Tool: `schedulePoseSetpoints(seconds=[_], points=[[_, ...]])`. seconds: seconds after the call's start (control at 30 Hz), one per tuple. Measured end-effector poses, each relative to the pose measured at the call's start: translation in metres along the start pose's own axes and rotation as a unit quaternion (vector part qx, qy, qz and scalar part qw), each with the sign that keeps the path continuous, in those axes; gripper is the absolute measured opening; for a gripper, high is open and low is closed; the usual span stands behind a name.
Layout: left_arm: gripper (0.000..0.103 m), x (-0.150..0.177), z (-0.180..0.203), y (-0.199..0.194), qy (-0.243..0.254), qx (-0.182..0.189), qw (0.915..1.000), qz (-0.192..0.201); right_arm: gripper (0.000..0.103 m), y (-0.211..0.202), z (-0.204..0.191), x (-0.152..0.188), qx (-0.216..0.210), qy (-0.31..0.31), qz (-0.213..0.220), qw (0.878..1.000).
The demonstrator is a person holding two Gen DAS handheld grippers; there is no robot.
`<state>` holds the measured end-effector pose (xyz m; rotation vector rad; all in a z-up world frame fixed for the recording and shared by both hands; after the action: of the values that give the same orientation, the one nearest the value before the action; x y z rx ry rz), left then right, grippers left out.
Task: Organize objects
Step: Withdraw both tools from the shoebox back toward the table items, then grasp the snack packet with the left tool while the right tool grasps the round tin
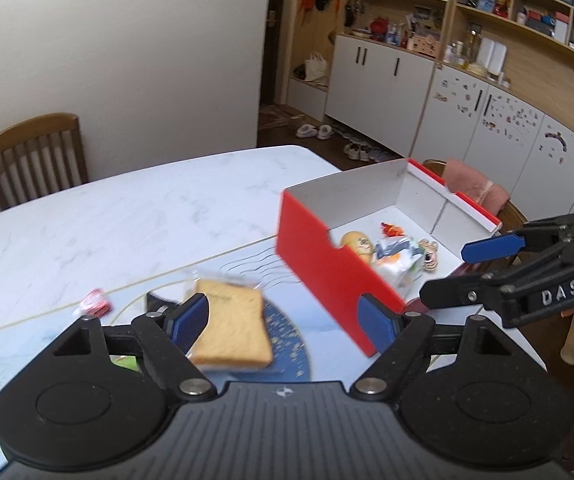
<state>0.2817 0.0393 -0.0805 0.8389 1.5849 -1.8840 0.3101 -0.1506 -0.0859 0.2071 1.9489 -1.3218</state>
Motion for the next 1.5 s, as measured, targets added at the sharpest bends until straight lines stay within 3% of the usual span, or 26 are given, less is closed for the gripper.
schedulePoseSetpoints(seconds=[0.1,0.23,0.3,0.53,0.73,1.03,1.23,1.5], points=[[0.084,0.008,-0.020,-0.009,-0.017,-0.001,0.9998,0.005,0.098,0.004,-0.021,0.003,-0.007,-0.011,0.001,1.000],[0.100,0.017,-0.049,-0.020,-0.040,-0.008,0.9991,0.014,0.102,0.008,-0.047,0.006,-0.010,-0.025,0.004,1.000],[0.102,0.023,-0.065,-0.026,-0.047,-0.013,0.9986,0.018,0.102,0.012,-0.059,0.006,-0.013,-0.028,0.004,1.000],[0.103,0.051,-0.116,-0.045,-0.061,-0.029,0.9973,0.030,0.102,0.029,-0.100,0.010,-0.012,-0.048,-0.001,0.999],[0.103,0.082,-0.143,-0.053,-0.023,-0.051,0.9983,0.014,0.102,0.049,-0.126,0.018,-0.012,-0.052,-0.012,0.999],[0.103,0.138,-0.163,-0.042,0.001,-0.035,0.9988,-0.034,0.102,0.086,-0.170,0.042,-0.020,-0.092,-0.055,0.994],[0.103,0.170,-0.179,-0.027,-0.018,-0.049,0.9965,-0.066,0.102,0.107,-0.190,0.058,-0.020,-0.112,-0.084,0.990],[0.103,0.186,-0.184,-0.013,-0.008,-0.055,0.9963,-0.066,0.102,0.135,-0.210,0.074,-0.024,-0.129,-0.113,0.985]])
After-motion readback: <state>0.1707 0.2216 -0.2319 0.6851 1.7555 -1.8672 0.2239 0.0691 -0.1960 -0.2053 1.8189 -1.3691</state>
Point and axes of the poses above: each gripper's, at about its wrist camera, not at the fingertips, and y roughly the way its jaws point, z to its right, x to its underside, the point moved 9 cm from there along y, roughly the way its jaws point, and after that the axes turned 2 degrees about -y, right-handed, at the moved point
